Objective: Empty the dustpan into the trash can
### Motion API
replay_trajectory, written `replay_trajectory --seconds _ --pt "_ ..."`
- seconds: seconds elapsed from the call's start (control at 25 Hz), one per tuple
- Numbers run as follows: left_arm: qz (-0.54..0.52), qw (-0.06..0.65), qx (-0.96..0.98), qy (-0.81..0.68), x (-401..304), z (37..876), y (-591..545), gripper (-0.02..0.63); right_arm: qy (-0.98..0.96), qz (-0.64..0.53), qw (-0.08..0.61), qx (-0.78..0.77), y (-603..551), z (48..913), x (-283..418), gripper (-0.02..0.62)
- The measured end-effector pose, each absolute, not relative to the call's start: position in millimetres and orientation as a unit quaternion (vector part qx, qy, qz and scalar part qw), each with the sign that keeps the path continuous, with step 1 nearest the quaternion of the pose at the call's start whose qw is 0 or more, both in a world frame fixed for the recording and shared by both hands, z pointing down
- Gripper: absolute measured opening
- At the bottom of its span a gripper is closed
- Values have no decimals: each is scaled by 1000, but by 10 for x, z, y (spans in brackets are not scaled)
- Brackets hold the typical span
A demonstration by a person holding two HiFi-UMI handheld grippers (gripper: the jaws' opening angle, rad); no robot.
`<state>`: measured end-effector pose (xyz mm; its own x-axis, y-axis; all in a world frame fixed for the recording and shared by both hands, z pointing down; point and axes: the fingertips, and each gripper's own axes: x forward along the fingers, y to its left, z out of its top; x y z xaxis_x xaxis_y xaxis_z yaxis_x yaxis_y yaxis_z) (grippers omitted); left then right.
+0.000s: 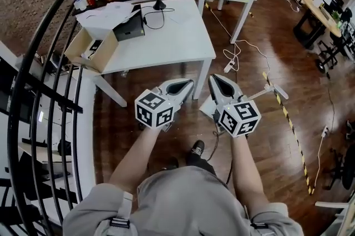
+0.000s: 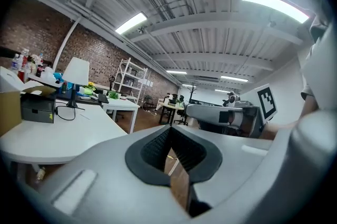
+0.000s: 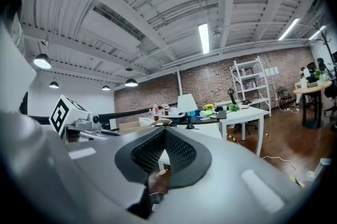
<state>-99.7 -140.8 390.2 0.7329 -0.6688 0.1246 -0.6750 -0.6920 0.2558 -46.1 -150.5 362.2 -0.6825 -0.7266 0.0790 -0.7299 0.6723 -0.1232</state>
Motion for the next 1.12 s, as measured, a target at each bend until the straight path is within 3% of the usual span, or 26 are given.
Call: replay_trajectory --seconds 0.24,1.12 --pt "-7 126 919 -374 -1216 3648 -1221 5 -926 68 12 372 -1277 3429 -783 0" --pt "-15 116 914 -387 -1441 3482 -955 6 -934 62 9 352 -990 3314 -952 0"
